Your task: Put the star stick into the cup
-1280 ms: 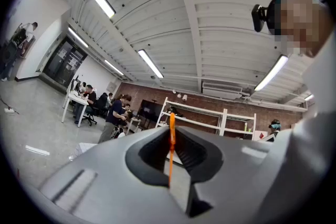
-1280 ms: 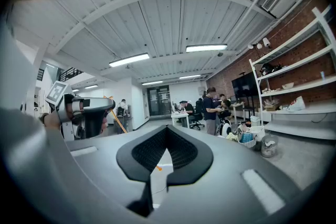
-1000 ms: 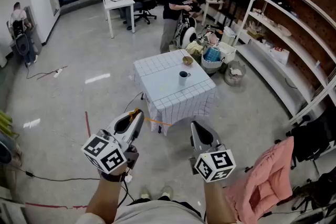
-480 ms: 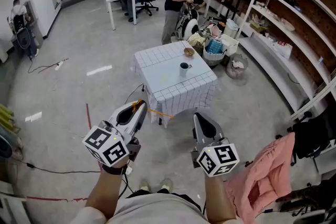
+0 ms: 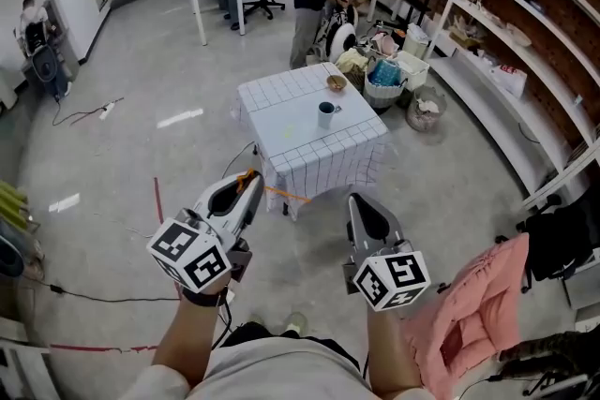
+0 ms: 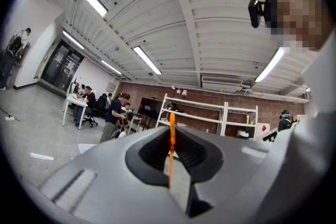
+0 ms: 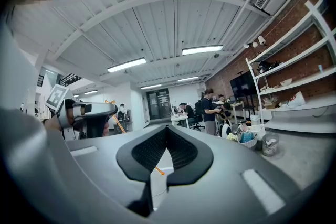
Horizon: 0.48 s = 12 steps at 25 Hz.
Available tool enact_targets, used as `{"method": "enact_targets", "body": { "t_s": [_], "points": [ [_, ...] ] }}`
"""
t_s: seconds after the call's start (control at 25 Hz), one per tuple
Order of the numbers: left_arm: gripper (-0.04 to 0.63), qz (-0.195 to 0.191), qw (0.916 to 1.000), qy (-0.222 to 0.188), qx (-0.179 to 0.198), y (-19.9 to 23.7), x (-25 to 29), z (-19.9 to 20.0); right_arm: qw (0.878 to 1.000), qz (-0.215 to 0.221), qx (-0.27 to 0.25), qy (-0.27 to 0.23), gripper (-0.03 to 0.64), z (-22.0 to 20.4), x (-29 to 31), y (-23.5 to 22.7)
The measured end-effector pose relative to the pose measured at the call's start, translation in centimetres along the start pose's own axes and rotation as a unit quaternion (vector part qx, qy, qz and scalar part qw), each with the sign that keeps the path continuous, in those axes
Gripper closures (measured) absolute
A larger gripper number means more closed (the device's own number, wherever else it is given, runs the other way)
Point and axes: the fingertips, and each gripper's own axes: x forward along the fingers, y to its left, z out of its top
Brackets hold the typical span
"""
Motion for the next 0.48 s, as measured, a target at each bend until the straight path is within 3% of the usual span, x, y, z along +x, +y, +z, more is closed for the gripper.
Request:
{"method": "enact_targets", "body": {
  "t_s": [0.48],
  "points": [
    [0.574,0.005,0.9998,0.016,0.006,-0.3,2.8,-1.5,1.000,-0.001,0.014,0.001,0.604,-0.5,0.4,-2.9]
  ]
}}
